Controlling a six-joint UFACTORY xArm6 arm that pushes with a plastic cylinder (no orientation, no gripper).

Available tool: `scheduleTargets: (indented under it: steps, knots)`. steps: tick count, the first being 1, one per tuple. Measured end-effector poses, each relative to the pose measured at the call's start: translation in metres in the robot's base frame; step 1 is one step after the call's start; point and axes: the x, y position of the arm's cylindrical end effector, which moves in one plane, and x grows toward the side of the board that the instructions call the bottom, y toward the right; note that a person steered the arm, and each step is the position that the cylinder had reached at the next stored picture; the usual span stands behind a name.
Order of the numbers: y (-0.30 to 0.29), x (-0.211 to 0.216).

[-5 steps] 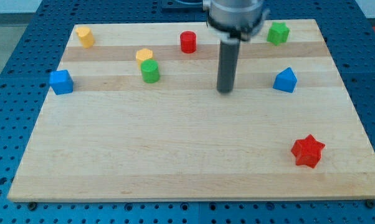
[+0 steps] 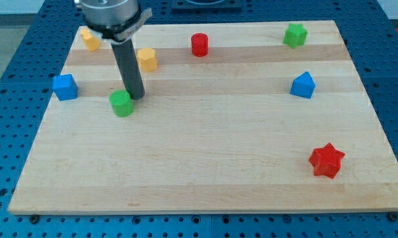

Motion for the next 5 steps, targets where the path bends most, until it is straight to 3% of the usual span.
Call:
scheduleTargets:
  steps: [2, 3, 5]
  knots:
    - [-0.064, -0.016]
    - [-0.058, 0.032]
    - [0.026, 0.116]
